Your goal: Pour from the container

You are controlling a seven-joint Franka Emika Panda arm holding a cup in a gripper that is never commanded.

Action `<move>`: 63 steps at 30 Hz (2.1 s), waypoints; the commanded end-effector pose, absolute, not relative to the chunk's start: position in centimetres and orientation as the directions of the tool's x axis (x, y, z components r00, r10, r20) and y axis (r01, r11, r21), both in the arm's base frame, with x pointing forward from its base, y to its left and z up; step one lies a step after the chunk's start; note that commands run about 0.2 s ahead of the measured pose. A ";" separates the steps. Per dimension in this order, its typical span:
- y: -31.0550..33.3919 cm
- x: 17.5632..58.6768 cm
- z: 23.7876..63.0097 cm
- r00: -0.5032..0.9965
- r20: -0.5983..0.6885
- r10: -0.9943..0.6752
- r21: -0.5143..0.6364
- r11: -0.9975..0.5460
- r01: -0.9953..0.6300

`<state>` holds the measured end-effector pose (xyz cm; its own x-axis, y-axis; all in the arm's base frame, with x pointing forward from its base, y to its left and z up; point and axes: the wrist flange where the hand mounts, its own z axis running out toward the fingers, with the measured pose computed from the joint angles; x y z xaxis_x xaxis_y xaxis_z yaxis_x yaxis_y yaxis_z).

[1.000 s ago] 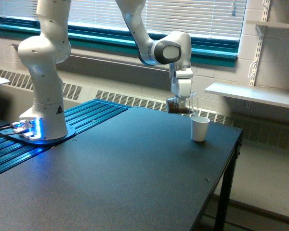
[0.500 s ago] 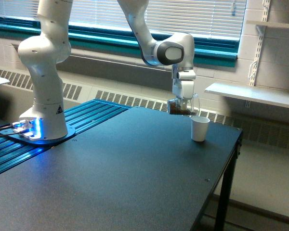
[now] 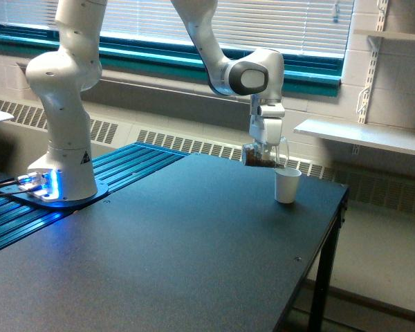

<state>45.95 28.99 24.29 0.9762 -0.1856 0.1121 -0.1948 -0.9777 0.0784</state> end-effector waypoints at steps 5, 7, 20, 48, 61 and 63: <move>29.4 46.4 24.5 0.987 0.091 -0.135 0.097 -0.985 -0.143; 29.4 46.5 24.5 0.988 0.088 -0.131 0.104 -0.985 -0.139; 29.4 47.1 24.6 0.990 0.070 -0.123 0.115 -0.985 -0.131; 28.7 47.9 24.5 0.991 0.051 -0.121 0.131 -0.983 -0.127; 28.5 48.2 25.0 0.993 0.029 -0.112 0.150 -0.982 -0.115; 28.4 48.3 25.0 0.993 0.028 -0.113 0.150 -0.982 -0.116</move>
